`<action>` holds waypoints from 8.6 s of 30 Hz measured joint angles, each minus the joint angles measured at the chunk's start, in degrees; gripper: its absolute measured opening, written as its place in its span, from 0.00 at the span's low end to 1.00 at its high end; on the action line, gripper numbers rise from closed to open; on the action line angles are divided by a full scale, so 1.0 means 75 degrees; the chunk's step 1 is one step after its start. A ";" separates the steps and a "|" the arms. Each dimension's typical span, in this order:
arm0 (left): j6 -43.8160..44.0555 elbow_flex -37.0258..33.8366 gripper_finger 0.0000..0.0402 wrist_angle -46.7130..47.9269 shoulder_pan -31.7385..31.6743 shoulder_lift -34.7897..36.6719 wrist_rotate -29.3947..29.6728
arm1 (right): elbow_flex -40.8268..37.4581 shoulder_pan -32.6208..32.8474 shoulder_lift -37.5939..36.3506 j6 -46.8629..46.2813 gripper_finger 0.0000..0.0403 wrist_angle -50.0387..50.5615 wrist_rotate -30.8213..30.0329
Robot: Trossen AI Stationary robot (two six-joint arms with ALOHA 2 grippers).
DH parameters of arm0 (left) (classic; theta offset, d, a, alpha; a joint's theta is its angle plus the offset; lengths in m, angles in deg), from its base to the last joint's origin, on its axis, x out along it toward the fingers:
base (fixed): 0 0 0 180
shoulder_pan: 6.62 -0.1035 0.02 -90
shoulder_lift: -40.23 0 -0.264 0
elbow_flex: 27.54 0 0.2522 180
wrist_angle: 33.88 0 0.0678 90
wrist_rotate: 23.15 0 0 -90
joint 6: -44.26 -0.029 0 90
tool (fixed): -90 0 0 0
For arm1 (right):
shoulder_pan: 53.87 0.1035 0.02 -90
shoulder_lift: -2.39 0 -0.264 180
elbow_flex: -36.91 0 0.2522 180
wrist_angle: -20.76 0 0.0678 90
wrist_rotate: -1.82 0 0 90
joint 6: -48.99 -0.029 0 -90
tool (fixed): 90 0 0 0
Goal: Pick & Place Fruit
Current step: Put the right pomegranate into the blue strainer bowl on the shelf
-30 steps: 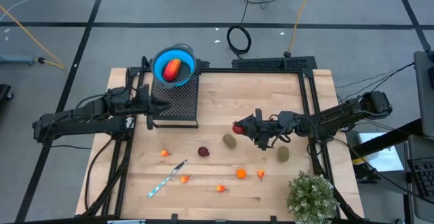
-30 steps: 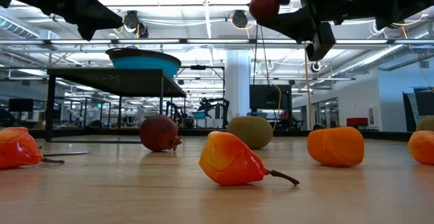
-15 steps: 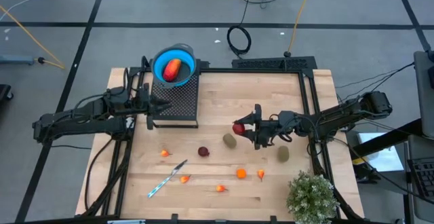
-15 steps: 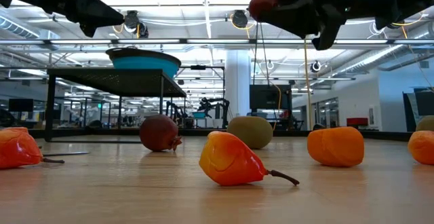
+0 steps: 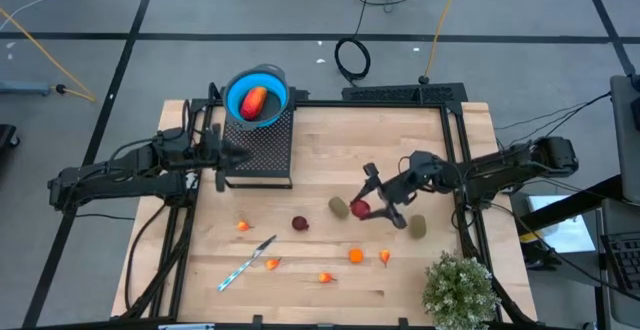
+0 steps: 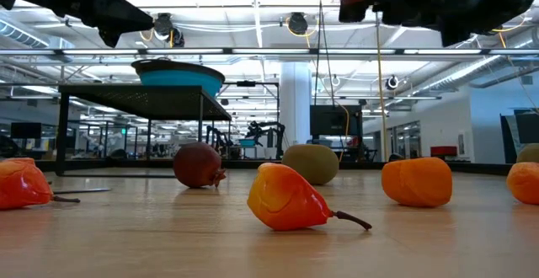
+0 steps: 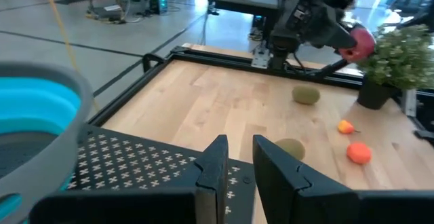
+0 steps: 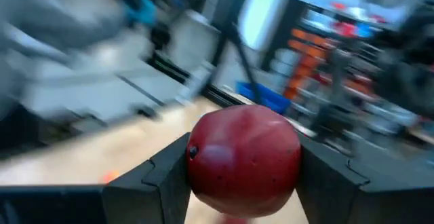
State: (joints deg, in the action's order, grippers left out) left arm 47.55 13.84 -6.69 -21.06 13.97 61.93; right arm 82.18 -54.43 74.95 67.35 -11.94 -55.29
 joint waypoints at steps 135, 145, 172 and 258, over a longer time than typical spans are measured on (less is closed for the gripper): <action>0.0097 0.3467 0.65 -0.6899 0.1495 -0.8505 -0.1384 | 0.1603 -0.0064 0.0947 0.4452 0.52 -0.0382 -0.2972; 0.0030 0.3756 0.64 -0.6212 0.1472 -0.8425 -0.1532 | 0.1603 -0.0061 0.0947 0.4446 0.52 -0.0191 -0.2961; 0.0257 0.3756 0.48 -0.5869 0.1358 -0.8425 -0.1529 | 0.1603 -0.0060 0.0947 0.4381 0.59 0.0063 -0.3185; -0.0387 0.3754 0.50 -0.0317 -0.3688 -0.5639 0.3078 | -0.2465 -0.0530 -0.5074 -0.0162 0.00 0.1997 -0.1743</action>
State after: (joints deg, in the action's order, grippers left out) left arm 44.65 41.99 -9.07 -48.72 -28.33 85.01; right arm 63.69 -58.40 36.89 66.14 3.04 -68.36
